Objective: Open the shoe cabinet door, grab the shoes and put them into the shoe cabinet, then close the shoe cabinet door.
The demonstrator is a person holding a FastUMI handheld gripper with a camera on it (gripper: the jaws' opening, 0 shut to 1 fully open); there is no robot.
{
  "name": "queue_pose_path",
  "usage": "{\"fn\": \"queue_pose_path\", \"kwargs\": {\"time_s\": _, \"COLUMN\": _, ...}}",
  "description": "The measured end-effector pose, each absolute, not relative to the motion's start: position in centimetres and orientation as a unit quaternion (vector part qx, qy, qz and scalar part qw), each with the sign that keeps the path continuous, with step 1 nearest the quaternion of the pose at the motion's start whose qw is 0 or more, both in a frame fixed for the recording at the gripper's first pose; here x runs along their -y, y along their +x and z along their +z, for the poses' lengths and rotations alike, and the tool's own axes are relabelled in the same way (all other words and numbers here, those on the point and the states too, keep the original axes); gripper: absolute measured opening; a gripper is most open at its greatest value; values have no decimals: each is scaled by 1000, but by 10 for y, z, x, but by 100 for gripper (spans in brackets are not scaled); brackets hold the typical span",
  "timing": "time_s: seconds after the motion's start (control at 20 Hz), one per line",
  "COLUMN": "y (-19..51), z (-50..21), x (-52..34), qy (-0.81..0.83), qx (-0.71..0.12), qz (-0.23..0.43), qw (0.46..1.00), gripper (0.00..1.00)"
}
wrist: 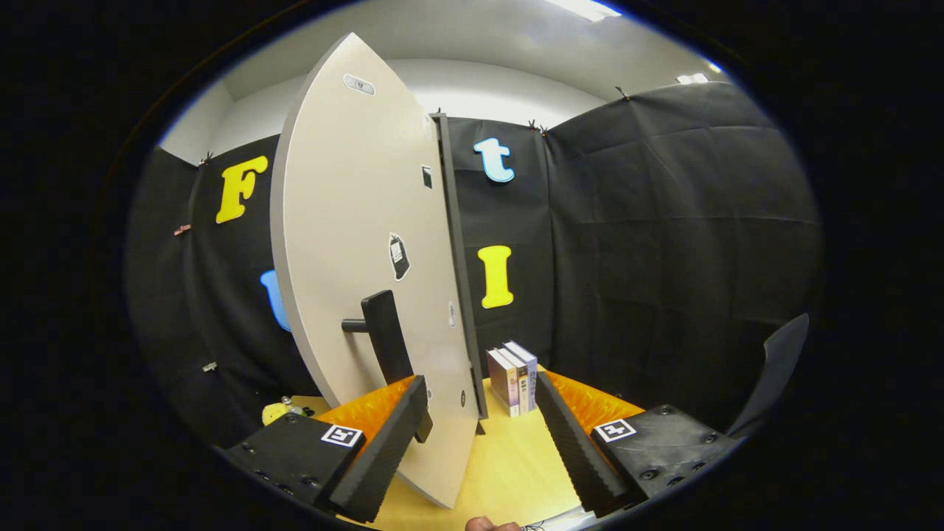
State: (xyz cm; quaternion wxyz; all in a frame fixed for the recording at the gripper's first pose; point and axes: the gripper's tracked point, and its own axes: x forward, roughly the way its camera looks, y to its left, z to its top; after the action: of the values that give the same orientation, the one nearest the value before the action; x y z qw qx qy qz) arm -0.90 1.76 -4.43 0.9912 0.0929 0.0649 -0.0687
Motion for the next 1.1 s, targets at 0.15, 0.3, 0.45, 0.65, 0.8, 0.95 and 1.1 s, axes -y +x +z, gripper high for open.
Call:
{"fn": "queue_pose_path", "kwargs": {"time_s": 0.15, "y": 0, "z": -45, "x": -49, "qy": 94, "qx": -69, "qz": -38, "qw": 992, "gripper": 98}}
{"fn": "queue_pose_path", "kwargs": {"time_s": 0.3, "y": 8, "z": -54, "x": -88, "qy": 99, "qx": -85, "qz": 6, "qw": 991, "gripper": 98}}
{"fn": "queue_pose_path", "kwargs": {"time_s": 0.45, "y": 9, "z": -52, "x": -108, "qy": 107, "qx": -87, "qz": 27, "qw": 990, "gripper": 98}}
{"fn": "queue_pose_path", "kwargs": {"time_s": 0.65, "y": 12, "z": -49, "x": -110, "qy": 102, "qx": -80, "qz": 27, "qw": 991, "gripper": 98}}
{"fn": "queue_pose_path", "kwargs": {"time_s": 0.8, "y": 16, "z": -48, "x": -109, "qy": 107, "qx": -77, "qz": 24, "qw": 991, "gripper": 98}}
{"fn": "queue_pose_path", "kwargs": {"time_s": 0.95, "y": 19, "z": -40, "x": -107, "qy": 103, "qx": -64, "qz": 22, "qw": 992, "gripper": 98}}
{"fn": "queue_pose_path", "kwargs": {"time_s": 1.1, "y": 22, "z": -28, "x": -107, "qy": 95, "qx": -46, "qz": 20, "qw": 994, "gripper": 98}}
